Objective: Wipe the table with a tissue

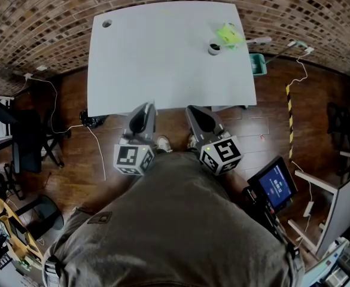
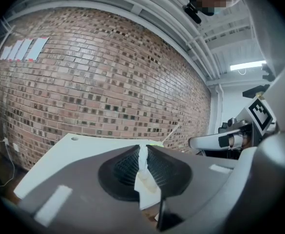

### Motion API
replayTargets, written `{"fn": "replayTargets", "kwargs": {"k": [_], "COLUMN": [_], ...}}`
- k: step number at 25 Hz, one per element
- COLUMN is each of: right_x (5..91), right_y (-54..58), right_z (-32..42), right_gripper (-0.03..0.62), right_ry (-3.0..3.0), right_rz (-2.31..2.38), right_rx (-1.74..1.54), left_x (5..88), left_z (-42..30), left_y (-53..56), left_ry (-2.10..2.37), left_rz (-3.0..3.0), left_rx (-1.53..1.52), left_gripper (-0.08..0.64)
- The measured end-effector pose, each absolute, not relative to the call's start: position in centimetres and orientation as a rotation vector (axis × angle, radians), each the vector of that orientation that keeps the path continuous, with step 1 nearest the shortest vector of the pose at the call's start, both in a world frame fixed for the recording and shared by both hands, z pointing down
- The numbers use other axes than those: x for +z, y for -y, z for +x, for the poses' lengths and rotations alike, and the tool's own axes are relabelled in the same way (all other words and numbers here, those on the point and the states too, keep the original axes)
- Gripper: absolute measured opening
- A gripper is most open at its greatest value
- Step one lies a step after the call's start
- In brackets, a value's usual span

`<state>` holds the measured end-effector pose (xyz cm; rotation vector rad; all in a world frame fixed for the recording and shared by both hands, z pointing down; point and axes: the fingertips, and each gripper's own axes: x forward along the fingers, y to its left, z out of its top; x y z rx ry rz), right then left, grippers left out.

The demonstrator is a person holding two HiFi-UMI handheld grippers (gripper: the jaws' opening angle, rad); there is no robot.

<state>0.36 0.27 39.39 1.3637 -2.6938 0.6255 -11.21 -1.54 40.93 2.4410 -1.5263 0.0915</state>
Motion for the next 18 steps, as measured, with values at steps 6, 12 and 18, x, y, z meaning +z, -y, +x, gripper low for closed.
{"fn": "replayTargets", "kwargs": {"k": [6, 12, 18], "right_x": [39.39, 39.50, 39.37], "right_y": [-0.24, -0.42, -0.07], "right_z": [0.43, 0.59, 0.56], "right_gripper": [0.011, 0.011, 0.011], "right_ry": [2.685, 2.683, 2.678], "right_rz": [1.367, 1.374, 1.381], "right_rx": [0.631, 0.630, 0.629], "left_x": [40.90, 41.02, 41.06], "left_z": [-11.02, -10.91, -10.97], "left_y": [1.74, 1.67, 2.03], "left_ry": [1.510, 1.504, 1.499], "left_rz": [2.427, 2.429, 2.438], "left_rx": [0.081, 0.085, 0.089], "left_gripper": [0.038, 0.038, 0.038]}}
